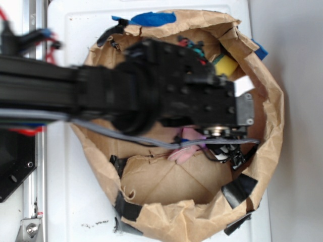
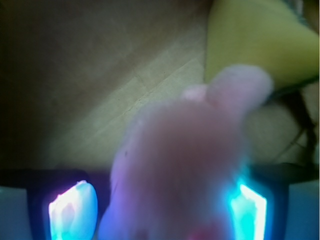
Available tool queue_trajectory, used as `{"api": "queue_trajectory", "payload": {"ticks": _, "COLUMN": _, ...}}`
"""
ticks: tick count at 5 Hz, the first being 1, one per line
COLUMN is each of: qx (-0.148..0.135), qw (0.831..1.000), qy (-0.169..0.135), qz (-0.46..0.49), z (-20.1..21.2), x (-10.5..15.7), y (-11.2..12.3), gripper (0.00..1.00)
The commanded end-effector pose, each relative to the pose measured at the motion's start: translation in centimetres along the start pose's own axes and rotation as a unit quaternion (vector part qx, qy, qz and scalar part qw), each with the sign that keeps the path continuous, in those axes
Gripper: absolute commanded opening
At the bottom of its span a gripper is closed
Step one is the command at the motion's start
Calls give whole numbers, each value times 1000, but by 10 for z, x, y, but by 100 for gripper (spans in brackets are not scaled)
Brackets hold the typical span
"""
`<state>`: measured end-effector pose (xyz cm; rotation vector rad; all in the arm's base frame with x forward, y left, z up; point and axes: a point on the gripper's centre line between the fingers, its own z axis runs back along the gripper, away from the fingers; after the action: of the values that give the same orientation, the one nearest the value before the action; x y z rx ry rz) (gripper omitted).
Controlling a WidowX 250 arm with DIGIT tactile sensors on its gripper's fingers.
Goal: Grab the pink bunny.
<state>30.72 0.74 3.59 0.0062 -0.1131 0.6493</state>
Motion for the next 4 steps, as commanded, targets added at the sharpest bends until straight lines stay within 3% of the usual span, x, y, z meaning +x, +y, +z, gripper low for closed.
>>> {"api": "queue_trajectory", "payload": {"ticks": 1, "qx": -5, "qw": 999, "qy": -40, "qz": 1, "z": 16, "x": 5, "y": -2, "gripper": 0}}
{"api": "queue_trajectory", "payload": {"ticks": 2, "qx": -3, "qw": 999, "qy": -39, "qz": -16, "z": 22, "x": 4, "y": 1, "gripper": 0}}
{"api": "queue_trajectory", "payload": {"ticks": 3, "qx": -39, "qw": 992, "qy": -20, "qz": -119, "z": 58, "x": 4, "y": 8, "gripper": 0}}
{"api": "queue_trajectory", "payload": {"ticks": 4, "qx": -95, "qw": 970, "qy": -17, "qz": -223, "z": 107, "x": -1, "y": 18, "gripper": 0}}
